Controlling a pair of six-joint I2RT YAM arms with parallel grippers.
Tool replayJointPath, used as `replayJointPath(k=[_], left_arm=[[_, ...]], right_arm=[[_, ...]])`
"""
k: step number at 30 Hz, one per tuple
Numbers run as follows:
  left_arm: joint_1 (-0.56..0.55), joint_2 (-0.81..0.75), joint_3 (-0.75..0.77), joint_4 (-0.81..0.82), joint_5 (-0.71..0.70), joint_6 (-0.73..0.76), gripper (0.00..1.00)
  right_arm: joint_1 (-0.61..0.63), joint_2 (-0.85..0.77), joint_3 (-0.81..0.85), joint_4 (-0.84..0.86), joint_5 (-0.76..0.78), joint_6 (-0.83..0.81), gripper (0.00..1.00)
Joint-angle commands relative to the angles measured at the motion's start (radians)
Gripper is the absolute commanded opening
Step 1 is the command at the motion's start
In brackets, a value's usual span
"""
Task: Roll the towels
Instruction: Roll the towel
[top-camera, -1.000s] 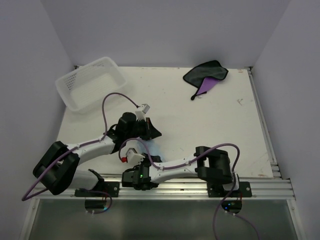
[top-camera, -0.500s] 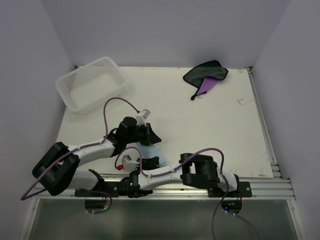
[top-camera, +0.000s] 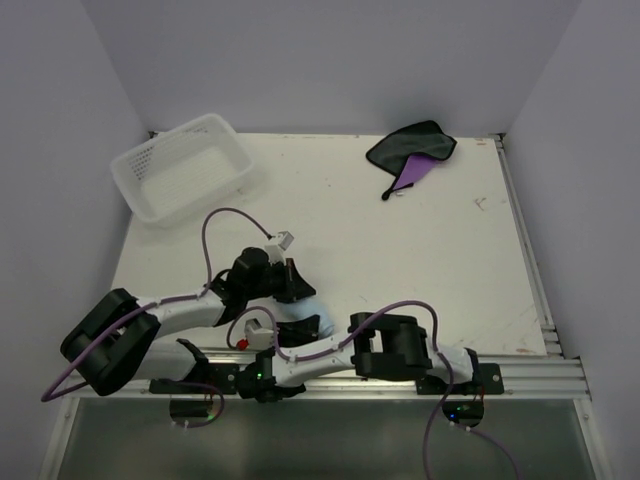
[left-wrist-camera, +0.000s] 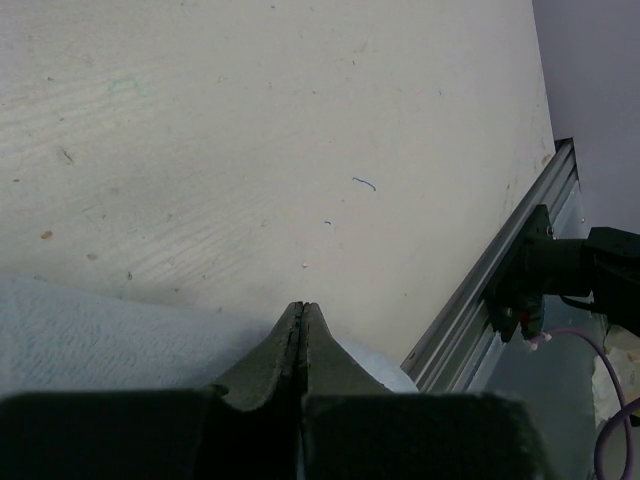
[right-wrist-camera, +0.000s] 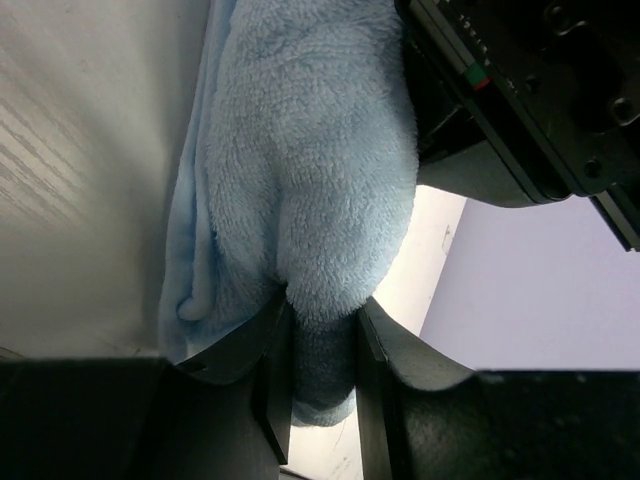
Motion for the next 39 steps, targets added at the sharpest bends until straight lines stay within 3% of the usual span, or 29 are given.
replayJointPath(k=[1,7,10,11,14,22,30,39], left_arm=[[-0.018,-0.001,-0.058,0.072,-0.02,-0.017,0.0],[-0.02,0.022,-0.123,0.133,-0.02,-0.003,0.0],[-0.02,0.033,-0.127,0.124,-0.032,0.015,0.0],[-0.021,0.036,-0.13,0.124,-0.034,0.015,0.0],[-0.02,0.043,-0.143,0.135,-0.04,0.015,0.0],[-0.02,0.059,-0.172,0.159,-0.058,0.014,0.0],[-0.02,0.034,-0.19,0.172,-0.086,0.005,0.0],[-0.02,0.034,-0.193,0.178,-0.084,0.012,0.0]], right_arm=[[-0.015,0.018,0.018,0.0,-0.014,0.022,0.29],[-0.015,0.021,0.032,-0.008,-0.02,0.024,0.37],[-0.013,-0.007,0.015,-0.007,-0.014,0.056,0.45],[-0.015,-0.022,-0.014,0.033,-0.02,0.056,0.54],[-0.015,-0.089,-0.067,0.104,-0.068,0.059,0.6],[-0.015,-0.258,-0.14,0.18,-0.121,0.097,0.62],[-0.02,-0.611,-0.389,0.565,-0.301,-0.004,0.64],[-0.073,-0.838,-0.593,0.857,-0.573,-0.055,0.66]])
